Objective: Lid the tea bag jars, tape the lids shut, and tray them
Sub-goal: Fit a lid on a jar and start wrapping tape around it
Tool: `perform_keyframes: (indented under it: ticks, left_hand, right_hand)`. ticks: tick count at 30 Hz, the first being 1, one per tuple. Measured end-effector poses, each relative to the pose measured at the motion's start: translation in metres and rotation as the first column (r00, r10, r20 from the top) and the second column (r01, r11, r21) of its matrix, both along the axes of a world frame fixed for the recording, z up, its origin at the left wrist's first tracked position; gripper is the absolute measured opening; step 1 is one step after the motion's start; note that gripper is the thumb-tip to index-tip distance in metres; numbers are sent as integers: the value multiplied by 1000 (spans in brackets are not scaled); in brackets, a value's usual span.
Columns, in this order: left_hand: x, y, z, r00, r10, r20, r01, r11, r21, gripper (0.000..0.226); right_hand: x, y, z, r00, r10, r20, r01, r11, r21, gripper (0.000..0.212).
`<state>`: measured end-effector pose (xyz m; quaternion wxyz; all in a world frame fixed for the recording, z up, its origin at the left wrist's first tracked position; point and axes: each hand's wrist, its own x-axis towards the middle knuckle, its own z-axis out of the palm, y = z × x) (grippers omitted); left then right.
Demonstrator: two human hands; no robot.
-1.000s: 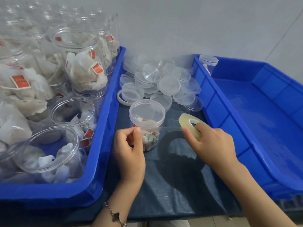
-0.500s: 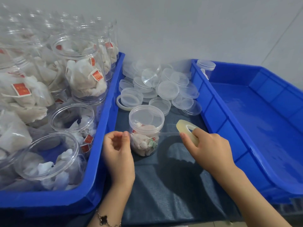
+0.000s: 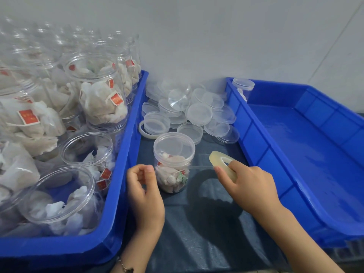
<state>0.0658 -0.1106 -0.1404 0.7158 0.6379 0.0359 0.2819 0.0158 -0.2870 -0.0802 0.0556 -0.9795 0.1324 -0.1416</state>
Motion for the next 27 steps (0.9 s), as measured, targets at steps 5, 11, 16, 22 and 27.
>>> perform_keyframes:
  ticks: [5,11,16,22,27]
  left_hand:
    - [-1,-4,-1,999,-38,-29,40,995,96,18]
    - [6,-3,6,993,-43,-114,42,999,-7,19]
    - [2,-1,-4,977,-157,-142,170,982,83,55]
    - [22,-8,5,939,-271,-211,326,897,297,109]
    - [9,1,14,897,-381,-223,427,879,214,86]
  right_hand:
    - [1,1,1,1000,9,18,-9,1000,17,54]
    - [1,-1,1,1000,10,-5,-10,1000,-14,55]
    - [1,-1,1,1000,17,-8,-16,1000,11,53]
    - [2,-6,11,990,83,-117,-88,995,-37,40]
    - [8,-16,31,992,46,-115,-59,992,-108,29]
